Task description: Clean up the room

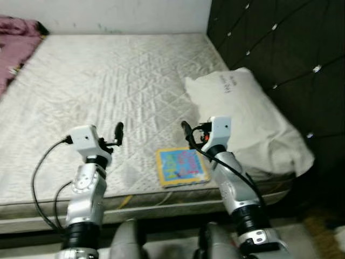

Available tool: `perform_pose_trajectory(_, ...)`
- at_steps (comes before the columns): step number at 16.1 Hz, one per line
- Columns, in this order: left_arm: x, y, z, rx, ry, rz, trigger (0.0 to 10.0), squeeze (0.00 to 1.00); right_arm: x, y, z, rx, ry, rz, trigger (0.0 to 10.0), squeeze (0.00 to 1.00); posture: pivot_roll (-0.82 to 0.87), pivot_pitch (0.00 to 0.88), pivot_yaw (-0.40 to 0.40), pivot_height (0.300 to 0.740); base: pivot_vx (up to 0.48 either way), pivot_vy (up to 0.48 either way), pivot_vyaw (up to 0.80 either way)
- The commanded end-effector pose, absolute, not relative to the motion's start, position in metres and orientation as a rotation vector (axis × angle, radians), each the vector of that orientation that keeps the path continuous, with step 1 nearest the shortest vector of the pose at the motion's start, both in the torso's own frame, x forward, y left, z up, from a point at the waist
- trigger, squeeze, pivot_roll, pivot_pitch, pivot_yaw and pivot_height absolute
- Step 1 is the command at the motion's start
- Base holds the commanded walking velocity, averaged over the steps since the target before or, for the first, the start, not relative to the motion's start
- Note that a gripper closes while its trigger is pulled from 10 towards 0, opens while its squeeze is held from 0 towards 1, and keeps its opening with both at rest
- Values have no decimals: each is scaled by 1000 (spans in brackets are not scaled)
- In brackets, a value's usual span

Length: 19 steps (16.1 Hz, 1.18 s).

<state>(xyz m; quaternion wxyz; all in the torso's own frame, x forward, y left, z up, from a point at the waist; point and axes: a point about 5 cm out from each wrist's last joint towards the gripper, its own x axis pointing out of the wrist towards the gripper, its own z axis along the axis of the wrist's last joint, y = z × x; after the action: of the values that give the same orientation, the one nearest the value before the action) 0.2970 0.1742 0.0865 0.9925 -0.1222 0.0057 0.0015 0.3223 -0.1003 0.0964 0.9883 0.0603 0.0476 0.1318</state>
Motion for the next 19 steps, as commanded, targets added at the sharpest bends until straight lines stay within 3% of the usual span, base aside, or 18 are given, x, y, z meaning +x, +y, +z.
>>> perform_pose_trajectory(1,298,172,90,-231,9,-5,10000,0,325,-106,101,125,81,250,10000,0,-77,14,12,666,0,0,0)
perform_pose_trajectory(5,297,178,87,-206,10,17,10000,0,325,-105,101,129,85,252,10000,0,-77,14,12,661,0,0,0)
perform_pose_trajectory(12,299,178,87,-198,22,33,10000,0,324,-107,99,136,89,240,10000,0,-77,17,15,593,0,0,0)
perform_pose_trajectory(19,300,184,85,-198,24,71,10000,0,324,-110,98,120,93,229,10000,0,-81,27,13,593,0,0,0)
